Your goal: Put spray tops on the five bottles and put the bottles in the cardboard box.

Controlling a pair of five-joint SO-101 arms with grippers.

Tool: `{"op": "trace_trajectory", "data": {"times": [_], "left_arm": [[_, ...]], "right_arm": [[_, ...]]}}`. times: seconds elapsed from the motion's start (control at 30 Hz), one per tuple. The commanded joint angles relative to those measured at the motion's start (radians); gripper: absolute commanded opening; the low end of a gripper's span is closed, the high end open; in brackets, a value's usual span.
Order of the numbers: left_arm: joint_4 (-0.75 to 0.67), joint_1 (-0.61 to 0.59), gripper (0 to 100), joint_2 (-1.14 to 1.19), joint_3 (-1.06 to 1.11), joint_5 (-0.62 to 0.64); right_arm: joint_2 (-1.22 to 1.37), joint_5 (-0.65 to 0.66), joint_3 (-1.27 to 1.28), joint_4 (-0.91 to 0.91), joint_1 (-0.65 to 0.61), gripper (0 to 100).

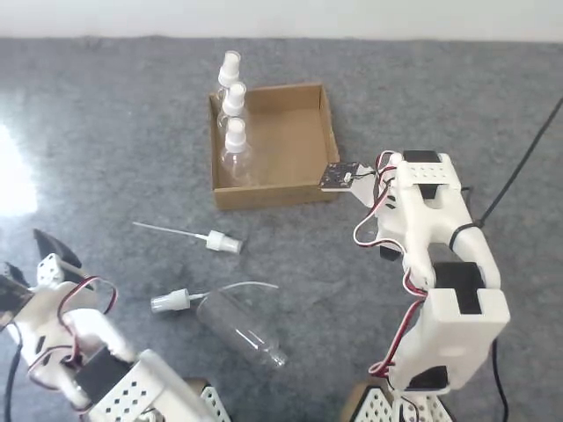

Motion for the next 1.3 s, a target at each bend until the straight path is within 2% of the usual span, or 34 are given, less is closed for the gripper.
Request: {"op": "trace_trajectory", "data": {"times": [0.0, 0.67, 0.8, 1.17, 1.27], "left_arm": [[-0.032, 0.003, 20, -0.011, -0.013, 0.006], [-0.032, 0.003, 20, -0.011, -0.013, 0.006], [-0.032, 0.003, 20, -0.011, -0.013, 0.006], [-0.032, 0.003, 20, -0.011, -0.013, 0.006], [-0.032, 0.003, 20, -0.011, -0.013, 0.006]], "right_arm": [[-0.087, 0.012, -0.009, 0.005, 0.008, 28.9], [-0.139, 0.014, -0.005, 0.051, -0.005, 28.8], [-0.105, 0.066, -0.005, 0.054, -0.004, 28.8], [-0.09, 0.069, -0.009, 0.053, -0.015, 28.8], [-0.088, 0.069, -0.005, 0.051, -0.016, 25.9]]}}
